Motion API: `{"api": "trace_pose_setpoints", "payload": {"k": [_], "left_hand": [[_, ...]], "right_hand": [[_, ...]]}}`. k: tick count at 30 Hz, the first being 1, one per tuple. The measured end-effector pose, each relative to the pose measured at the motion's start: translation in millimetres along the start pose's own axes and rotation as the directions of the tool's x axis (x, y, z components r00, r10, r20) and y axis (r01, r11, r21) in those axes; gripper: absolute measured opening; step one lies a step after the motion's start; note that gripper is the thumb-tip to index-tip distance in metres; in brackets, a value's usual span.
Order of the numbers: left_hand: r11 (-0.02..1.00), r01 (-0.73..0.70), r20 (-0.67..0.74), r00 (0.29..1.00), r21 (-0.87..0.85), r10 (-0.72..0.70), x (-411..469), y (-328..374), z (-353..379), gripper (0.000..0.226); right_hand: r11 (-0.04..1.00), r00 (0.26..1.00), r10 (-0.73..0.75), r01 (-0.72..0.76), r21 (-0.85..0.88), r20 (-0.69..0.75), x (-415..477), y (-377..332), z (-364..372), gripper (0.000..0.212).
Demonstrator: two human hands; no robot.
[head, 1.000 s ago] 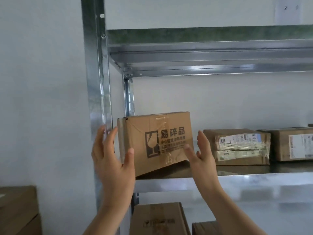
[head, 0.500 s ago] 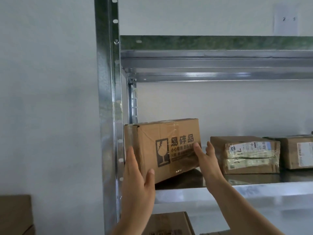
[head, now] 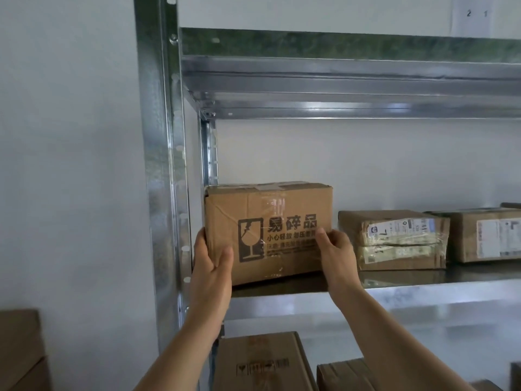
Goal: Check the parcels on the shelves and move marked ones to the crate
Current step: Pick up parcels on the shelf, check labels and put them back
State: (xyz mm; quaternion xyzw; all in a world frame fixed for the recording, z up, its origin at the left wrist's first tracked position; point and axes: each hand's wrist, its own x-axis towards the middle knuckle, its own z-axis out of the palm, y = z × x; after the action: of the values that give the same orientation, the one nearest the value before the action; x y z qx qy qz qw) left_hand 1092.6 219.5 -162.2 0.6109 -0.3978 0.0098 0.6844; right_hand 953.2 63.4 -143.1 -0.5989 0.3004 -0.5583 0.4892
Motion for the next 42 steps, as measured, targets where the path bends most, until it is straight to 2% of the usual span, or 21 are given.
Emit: {"api": "trace_pose_setpoints", "payload": {"k": [3,5,10,13,18,24,27,30,33,36,39,42], "left_hand": [[1.000,-0.010,0.013,1.000,0.012,0.010,-1,0,-1,0.080],[0.999,0.003,0.026,1.000,-0.051,-0.002,-2,3,-2,0.069],[0.978,0.019,0.053,0.999,-0.207,-0.008,-6,14,-7,0.057],[0.966,-0.057,0.024,0.998,-0.252,0.065,-11,27,-9,0.037],[0.943,-0.097,-0.021,0.995,-0.318,0.096,-9,43,-15,0.030],[0.912,-0.099,0.049,0.990,-0.398,0.129,-12,57,-22,0.034],[0.911,-0.041,0.119,0.988,-0.411,0.099,-14,61,-24,0.042],[0.886,0.056,0.180,0.983,-0.460,0.032,-14,64,-23,0.062],[0.870,0.128,0.240,0.971,-0.476,-0.011,-14,64,-23,0.083],[0.864,0.157,0.265,0.964,-0.479,-0.028,-15,65,-25,0.096],[0.866,0.167,0.275,0.961,-0.471,-0.036,-17,67,-27,0.095],[0.854,0.181,0.280,0.959,-0.488,-0.043,-20,68,-27,0.089]], "right_hand": [[0.996,0.999,0.045,-0.044,0.072,-0.007,-4,-4,0,0.037],[0.992,0.999,0.043,-0.041,0.118,-0.017,-6,-7,-2,0.036],[0.980,0.998,-0.028,0.039,0.193,-0.062,-17,-24,-15,0.038],[0.972,0.990,-0.078,0.102,0.212,-0.117,-21,-36,-25,0.034],[0.964,0.978,-0.118,0.154,0.217,-0.173,-31,-51,-37,0.034],[0.961,0.973,-0.117,0.162,0.224,-0.201,-45,-60,-52,0.034],[0.964,0.970,-0.120,0.165,0.211,-0.212,-47,-63,-57,0.033],[0.967,0.971,-0.113,0.156,0.199,-0.211,-48,-65,-61,0.015],[0.973,0.972,-0.103,0.143,0.182,-0.212,-52,-68,-62,0.007],[0.978,0.974,-0.082,0.120,0.173,-0.213,-54,-70,-63,0.013],[0.982,0.977,-0.057,0.092,0.166,-0.207,-56,-69,-64,0.026],[0.987,0.980,-0.026,0.057,0.152,-0.199,-57,-67,-65,0.028]]}}
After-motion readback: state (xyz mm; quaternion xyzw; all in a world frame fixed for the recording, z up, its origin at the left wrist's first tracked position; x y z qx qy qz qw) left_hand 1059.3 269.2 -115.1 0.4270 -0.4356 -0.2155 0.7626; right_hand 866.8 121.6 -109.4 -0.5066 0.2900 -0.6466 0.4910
